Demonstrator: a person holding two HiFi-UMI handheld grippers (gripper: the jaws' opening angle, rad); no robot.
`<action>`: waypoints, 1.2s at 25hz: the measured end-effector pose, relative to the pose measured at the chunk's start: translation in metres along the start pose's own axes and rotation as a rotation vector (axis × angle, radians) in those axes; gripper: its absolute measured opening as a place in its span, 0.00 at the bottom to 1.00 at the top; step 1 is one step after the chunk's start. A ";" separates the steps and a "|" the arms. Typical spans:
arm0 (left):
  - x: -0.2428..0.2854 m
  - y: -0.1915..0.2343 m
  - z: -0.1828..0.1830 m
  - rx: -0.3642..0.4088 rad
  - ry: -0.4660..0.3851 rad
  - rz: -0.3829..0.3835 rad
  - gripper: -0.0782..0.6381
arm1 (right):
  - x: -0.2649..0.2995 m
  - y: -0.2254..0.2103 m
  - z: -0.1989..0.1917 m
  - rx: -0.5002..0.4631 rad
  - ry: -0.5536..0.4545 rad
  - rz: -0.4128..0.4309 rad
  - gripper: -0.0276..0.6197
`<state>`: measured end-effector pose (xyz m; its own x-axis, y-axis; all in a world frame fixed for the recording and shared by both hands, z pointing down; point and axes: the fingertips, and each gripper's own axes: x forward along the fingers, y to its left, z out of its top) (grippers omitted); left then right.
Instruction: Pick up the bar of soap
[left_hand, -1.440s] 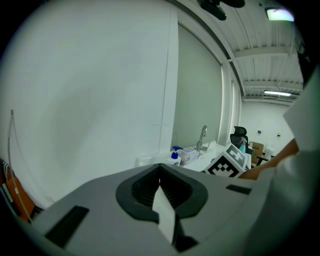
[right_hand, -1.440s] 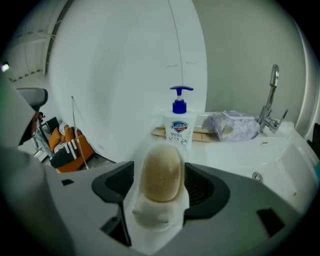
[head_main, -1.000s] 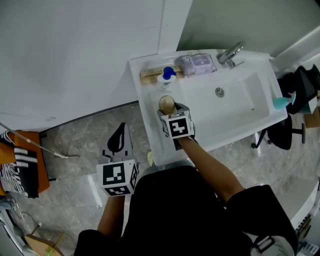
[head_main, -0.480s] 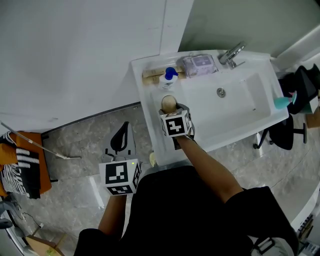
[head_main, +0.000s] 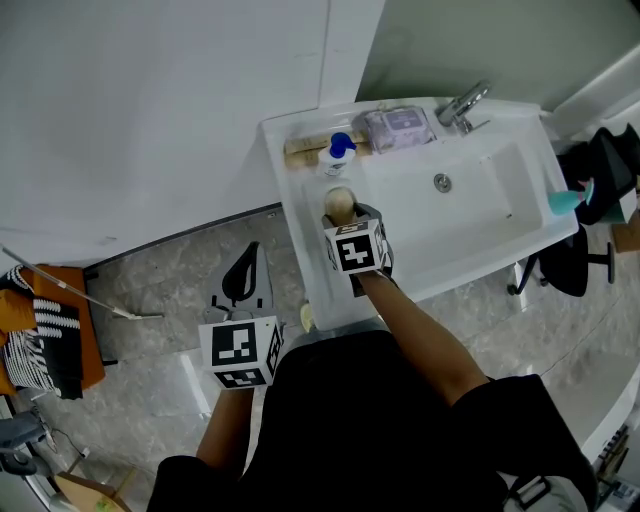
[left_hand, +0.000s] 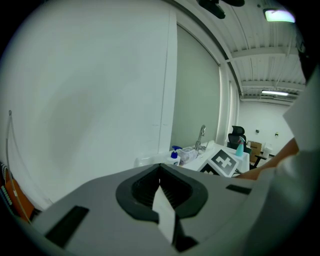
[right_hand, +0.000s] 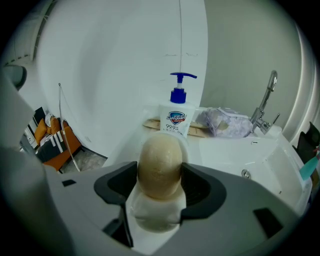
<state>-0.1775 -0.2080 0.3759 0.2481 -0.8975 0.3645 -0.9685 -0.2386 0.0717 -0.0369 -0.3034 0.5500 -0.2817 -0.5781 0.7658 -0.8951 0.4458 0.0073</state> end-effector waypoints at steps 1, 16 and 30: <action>0.000 -0.001 0.000 0.001 0.001 -0.002 0.12 | 0.001 0.000 0.000 0.004 0.002 0.002 0.47; 0.000 0.005 0.003 0.009 -0.001 -0.001 0.12 | 0.005 -0.003 -0.001 -0.002 -0.023 0.007 0.47; 0.004 0.000 0.002 0.021 0.006 -0.014 0.12 | 0.001 -0.011 -0.007 0.014 -0.029 0.065 0.45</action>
<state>-0.1768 -0.2125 0.3760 0.2613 -0.8918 0.3692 -0.9642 -0.2589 0.0570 -0.0252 -0.3039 0.5547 -0.3486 -0.5677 0.7458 -0.8793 0.4735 -0.0506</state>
